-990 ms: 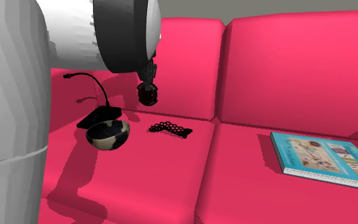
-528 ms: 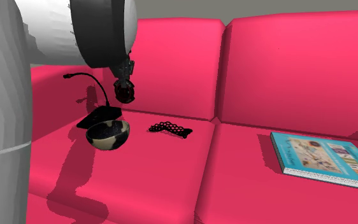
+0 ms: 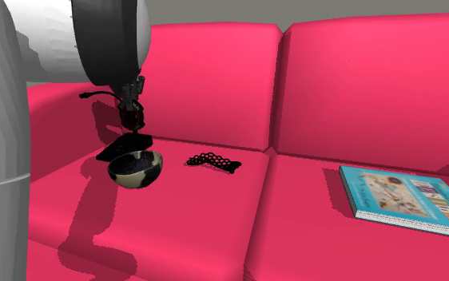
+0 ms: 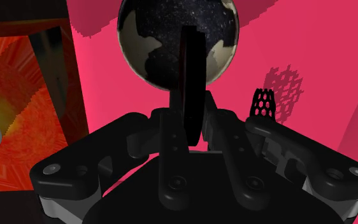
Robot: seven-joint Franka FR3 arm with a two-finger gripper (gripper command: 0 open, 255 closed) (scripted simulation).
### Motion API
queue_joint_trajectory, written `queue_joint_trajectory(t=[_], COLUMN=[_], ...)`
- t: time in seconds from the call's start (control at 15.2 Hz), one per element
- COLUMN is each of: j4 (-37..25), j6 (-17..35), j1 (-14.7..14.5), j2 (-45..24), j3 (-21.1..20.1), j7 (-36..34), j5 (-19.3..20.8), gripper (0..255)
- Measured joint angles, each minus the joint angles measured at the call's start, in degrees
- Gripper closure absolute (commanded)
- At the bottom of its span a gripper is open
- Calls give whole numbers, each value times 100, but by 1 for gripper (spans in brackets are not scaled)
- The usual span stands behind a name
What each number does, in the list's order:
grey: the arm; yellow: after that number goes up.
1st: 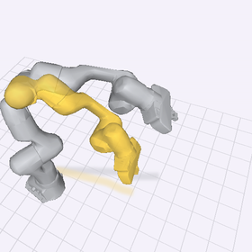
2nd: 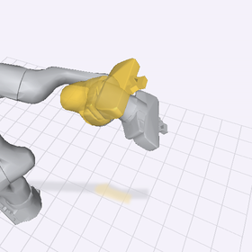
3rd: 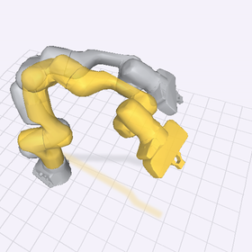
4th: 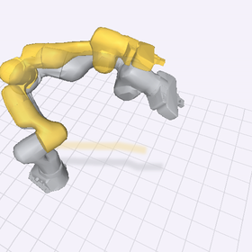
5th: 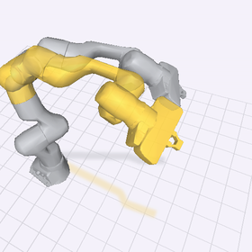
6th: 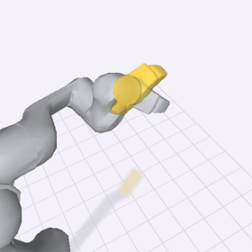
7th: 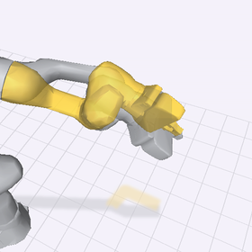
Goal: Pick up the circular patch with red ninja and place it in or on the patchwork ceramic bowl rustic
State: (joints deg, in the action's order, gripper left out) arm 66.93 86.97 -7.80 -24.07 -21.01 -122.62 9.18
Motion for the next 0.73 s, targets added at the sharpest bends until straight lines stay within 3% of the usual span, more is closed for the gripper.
queue_joint_trajectory(t=[0.73], j4=[1140], j6=[942], j1=[133], j2=[197], j3=[6], j7=[-35], j5=[-57], gripper=[255])
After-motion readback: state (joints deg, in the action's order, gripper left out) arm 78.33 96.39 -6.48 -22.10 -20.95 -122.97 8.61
